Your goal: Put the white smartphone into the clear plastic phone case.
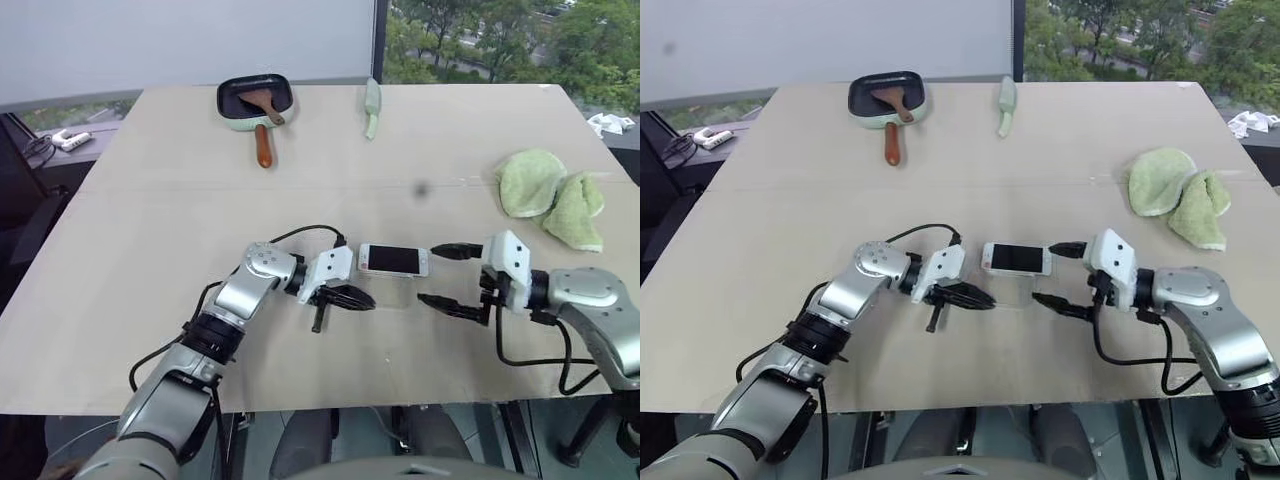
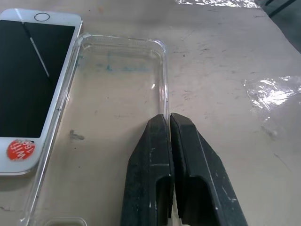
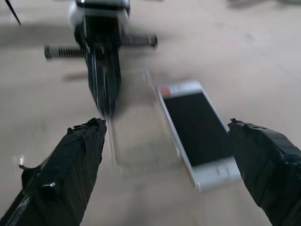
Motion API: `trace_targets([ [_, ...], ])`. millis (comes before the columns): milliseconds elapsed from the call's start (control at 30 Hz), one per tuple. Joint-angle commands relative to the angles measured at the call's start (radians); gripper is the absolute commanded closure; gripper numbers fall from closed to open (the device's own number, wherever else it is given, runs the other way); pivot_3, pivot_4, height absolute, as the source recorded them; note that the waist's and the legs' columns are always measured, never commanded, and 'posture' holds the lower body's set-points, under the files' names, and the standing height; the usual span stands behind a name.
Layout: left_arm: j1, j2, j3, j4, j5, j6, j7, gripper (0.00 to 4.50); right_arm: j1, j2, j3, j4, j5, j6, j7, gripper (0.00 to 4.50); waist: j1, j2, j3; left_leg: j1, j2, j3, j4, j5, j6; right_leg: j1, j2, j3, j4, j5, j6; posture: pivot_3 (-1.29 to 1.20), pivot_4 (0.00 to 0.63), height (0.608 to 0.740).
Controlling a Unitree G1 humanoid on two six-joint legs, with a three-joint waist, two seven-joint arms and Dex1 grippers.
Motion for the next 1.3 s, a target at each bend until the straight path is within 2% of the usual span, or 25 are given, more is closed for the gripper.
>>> trace_targets([
  [33, 0.024, 0.025, 0.023, -0.009, 0.021, 0.022, 0.041, 4.42, 0.007, -0.036, -0.054, 0.011, 0.006, -0.036, 0.036, 0.0, -0.001, 0.0, 0.0, 0.001, 0.0, 0.0, 0.0, 0.0, 0.0, 0.001, 0.0, 0.0, 0.0, 0.0, 0.0, 0.0, 0.15, 0.74],
  [233, 0.037, 0.027, 0.032, -0.052, -0.004, 0.053, 0.04, 4.42, 0.006, -0.053, -0.067, 0.038, 0.004, -0.049, 0.065, 0.0, -0.004, 0.0, 0.0, 0.007, 0.001, 0.002, -0.001, 0.0, 0.0, 0.006, 0.001, 0.002, -0.001, 0.0, 0.0, 0.0, 0.15, 0.74],
  [267, 0.038, 0.026, 0.035, -0.059, -0.011, 0.064, 0.039, 4.18, 0.005, -0.052, -0.066, 0.04, 0.003, -0.049, 0.067, 0.0, -0.004, 0.0, 0.0, 0.007, 0.001, 0.002, -0.002, 0.0, 0.0, 0.006, 0.001, 0.002, 0.0, 0.0, 0.0, 0.0, 0.15, 0.74],
  [333, 0.04, 0.025, 0.038, -0.074, -0.02, 0.083, 0.039, 3.65, 0.001, -0.051, -0.066, 0.042, 0.002, -0.049, 0.069, 0.0, -0.003, 0.0, 0.0, 0.007, 0.001, 0.002, -0.002, 0.0, 0.0, 0.006, 0.001, 0.002, 0.0, 0.0, 0.0, 0.0, 0.15, 0.74],
  [533, 0.059, 0.025, 0.075, -0.16, -0.071, 0.175, 0.067, 0.62, -0.027, -0.045, -0.038, 0.042, -0.01, -0.008, 0.056, 0.0, -0.002, 0.0, 0.0, 0.007, 0.001, 0.002, -0.002, 0.0, 0.0, 0.006, 0.0, 0.002, -0.001, 0.0, 0.0, 0.0, 0.15, 0.74],
  [600, 0.072, 0.046, 0.087, -0.209, -0.092, 0.205, 0.058, 0.03, -0.05, -0.035, -0.019, 0.053, -0.03, 0.001, 0.038, 0.0, -0.004, 0.0, 0.001, 0.007, 0.001, 0.002, -0.002, 0.0, 0.0, 0.006, 0.0, 0.002, -0.001, 0.0, 0.0, 0.0, 0.15, 0.74],
  [900, 0.156, 0.222, 0.265, -0.436, -0.207, 0.33, 0.088, 0.03, -0.194, 0.017, 0.09, 0.276, -0.158, -0.066, 0.061, 0.0, -0.004, 0.001, 0.002, 0.007, 0.002, 0.003, -0.005, 0.0, 0.0, 0.004, 0.0, 0.003, -0.002, 0.0, 0.0, 0.0, 0.15, 0.74],
  [1033, 0.273, 0.309, 0.367, -0.532, -0.228, 0.356, 0.128, 0.03, -0.288, 0.047, 0.149, 0.432, -0.219, -0.152, 0.11, 0.0, -0.011, 0.0, 0.004, 0.007, 0.002, 0.004, -0.007, 0.0, 0.0, 0.004, 0.0, 0.003, -0.004, 0.0, 0.0, 0.0, 0.15, 0.74],
  [1133, 0.36, 0.336, 0.426, -0.607, -0.268, 0.366, 0.151, 0.03, -0.361, 0.082, 0.183, 0.563, -0.254, -0.21, 0.146, 0.0, -0.008, 0.0, 0.005, 0.007, 0.002, 0.006, -0.011, 0.0, 0.0, 0.001, -0.001, 0.005, -0.004, 0.0, 0.0, 0.0, 0.15, 0.74],
  [1300, 0.409, 0.331, 0.455, -0.661, -0.27, 0.369, 0.228, 0.03, -0.45, 0.139, 0.215, 0.751, -0.304, -0.32, 0.195, 0.0, 0.0, 0.0, 0.006, 0.006, 0.002, 0.005, -0.012, 0.0, 0.0, 0.0, -0.001, 0.004, -0.004, 0.0, -0.001, 0.0, 0.15, 0.74],
])
